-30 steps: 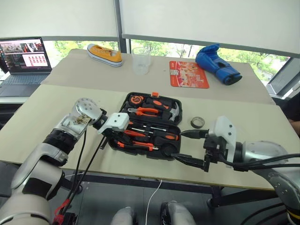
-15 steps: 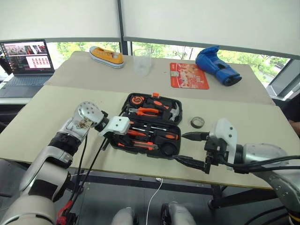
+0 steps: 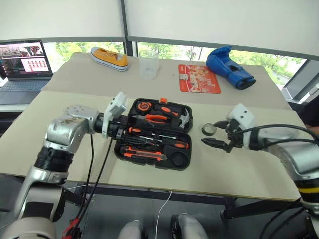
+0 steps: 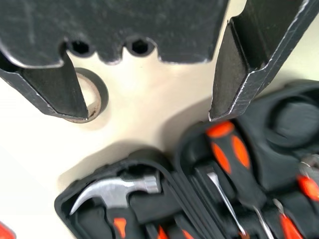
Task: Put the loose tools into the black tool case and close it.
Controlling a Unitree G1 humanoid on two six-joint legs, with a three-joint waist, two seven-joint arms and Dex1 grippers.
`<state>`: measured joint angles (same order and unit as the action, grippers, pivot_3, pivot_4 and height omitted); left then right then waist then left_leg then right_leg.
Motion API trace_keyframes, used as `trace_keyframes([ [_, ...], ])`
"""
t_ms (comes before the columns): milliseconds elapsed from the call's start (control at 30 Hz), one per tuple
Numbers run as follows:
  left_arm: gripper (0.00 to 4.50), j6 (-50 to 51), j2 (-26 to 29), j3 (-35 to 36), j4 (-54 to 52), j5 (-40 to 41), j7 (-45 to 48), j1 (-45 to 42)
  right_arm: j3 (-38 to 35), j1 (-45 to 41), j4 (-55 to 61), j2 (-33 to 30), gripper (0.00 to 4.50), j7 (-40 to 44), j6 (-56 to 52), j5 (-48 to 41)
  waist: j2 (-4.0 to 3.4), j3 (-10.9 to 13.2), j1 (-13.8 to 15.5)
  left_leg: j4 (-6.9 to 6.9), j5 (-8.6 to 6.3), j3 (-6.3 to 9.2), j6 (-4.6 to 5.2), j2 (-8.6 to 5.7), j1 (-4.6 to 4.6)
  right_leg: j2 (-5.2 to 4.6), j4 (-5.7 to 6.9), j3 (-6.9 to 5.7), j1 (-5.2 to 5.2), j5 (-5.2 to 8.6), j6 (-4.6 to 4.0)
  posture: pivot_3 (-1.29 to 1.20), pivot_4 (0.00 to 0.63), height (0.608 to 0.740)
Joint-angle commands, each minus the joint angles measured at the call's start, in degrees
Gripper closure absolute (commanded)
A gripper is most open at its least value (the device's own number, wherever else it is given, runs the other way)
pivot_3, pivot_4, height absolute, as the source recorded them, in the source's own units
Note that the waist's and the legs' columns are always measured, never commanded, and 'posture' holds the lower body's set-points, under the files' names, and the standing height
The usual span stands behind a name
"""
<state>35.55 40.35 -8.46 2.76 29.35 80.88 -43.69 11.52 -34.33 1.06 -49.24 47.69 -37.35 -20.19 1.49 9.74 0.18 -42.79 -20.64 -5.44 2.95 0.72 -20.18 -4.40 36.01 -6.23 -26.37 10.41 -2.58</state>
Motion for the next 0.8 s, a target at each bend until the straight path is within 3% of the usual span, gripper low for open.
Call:
trace_keyframes([
  [33,0.12,-2.51,0.8,1.15,-3.91,-0.95,-0.99,0.77,5.05,-5.5,-12.11,2.39,0.0,3.4,8.64,8.53,-0.02,0.01,0.07,-0.01,0.0,0.0,0.0,-0.01,0.01,-0.01,0.01,0.0,0.01,0.0,0.0,0.0,0.15,0.724],
  [400,0.12,-3.9,3.52,1.23,-5.89,-1.78,-0.65,2.84,5.56,-13.48,-33.87,8.84,0.0,5.02,18.56,17.12,-0.11,0.06,-0.51,0.0,0.05,-0.04,-0.1,0.01,-0.01,-0.04,0.0,-0.12,0.02,0.0,-0.02,0.0,0.15,0.724],
  [533,0.0,-4.34,3.6,1.02,-5.68,-2.08,-0.44,2.8,3.92,-14.56,-36.92,10.19,1.04,5.34,20.59,17.34,-0.12,0.07,-0.66,-0.01,0.08,-0.03,-0.16,0.01,0.01,-0.07,0.03,-0.14,0.04,-0.01,-0.02,0.0,0.15,0.724],
  [800,0.0,-6.28,2.36,-0.51,-3.85,-3.41,0.79,1.36,1.75,-12.22,-32.7,8.55,3.79,10.02,20.41,16.48,-0.16,0.09,-0.83,-0.01,0.14,-0.02,-0.26,0.02,0.02,-0.07,0.07,-0.12,0.04,-0.01,-0.04,0.0,0.15,0.724],
])
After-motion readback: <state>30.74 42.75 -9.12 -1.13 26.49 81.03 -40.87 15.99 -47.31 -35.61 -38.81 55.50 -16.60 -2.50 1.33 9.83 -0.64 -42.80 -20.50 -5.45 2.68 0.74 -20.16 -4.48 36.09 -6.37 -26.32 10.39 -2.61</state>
